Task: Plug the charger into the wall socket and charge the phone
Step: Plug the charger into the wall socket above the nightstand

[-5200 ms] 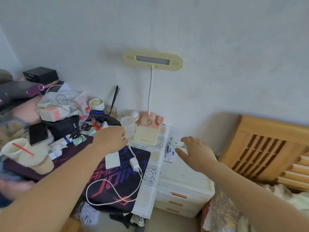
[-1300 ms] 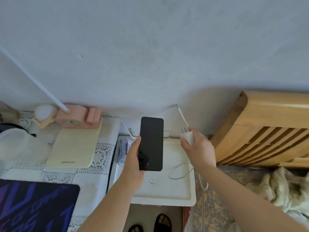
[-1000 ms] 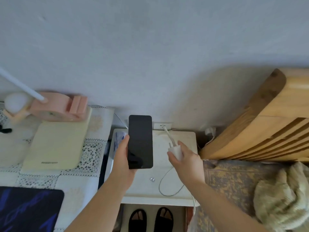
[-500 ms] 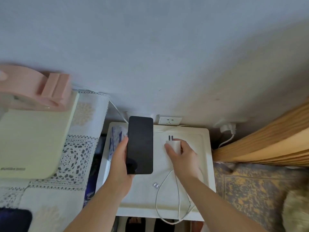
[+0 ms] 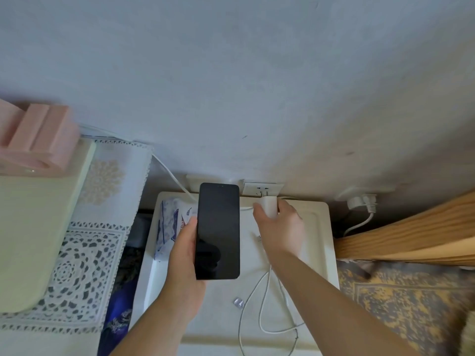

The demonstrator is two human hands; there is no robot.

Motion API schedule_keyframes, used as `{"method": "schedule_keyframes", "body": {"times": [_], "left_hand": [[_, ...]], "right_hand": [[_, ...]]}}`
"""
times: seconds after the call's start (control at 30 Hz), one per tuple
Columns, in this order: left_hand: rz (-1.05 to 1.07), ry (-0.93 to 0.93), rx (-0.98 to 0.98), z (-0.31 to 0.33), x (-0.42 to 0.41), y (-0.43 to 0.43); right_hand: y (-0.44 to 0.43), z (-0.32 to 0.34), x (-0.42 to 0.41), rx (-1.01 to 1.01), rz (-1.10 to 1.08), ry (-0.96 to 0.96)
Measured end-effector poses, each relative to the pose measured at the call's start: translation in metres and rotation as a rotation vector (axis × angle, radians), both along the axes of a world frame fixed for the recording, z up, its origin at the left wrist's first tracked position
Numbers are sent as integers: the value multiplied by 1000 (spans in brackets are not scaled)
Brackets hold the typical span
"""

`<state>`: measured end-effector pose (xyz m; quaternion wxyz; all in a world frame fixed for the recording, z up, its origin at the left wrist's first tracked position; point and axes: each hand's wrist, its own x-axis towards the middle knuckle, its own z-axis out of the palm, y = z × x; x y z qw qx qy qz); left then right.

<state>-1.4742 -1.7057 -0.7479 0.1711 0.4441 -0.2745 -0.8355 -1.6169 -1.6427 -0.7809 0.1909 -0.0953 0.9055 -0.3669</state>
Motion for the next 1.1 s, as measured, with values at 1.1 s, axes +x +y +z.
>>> {"method": "schedule_keyframes", "body": {"times": [1.1], "left_hand": [[74, -31, 62, -9, 4, -8]], "right_hand": [[-12, 3, 4, -141, -186, -194]]}}
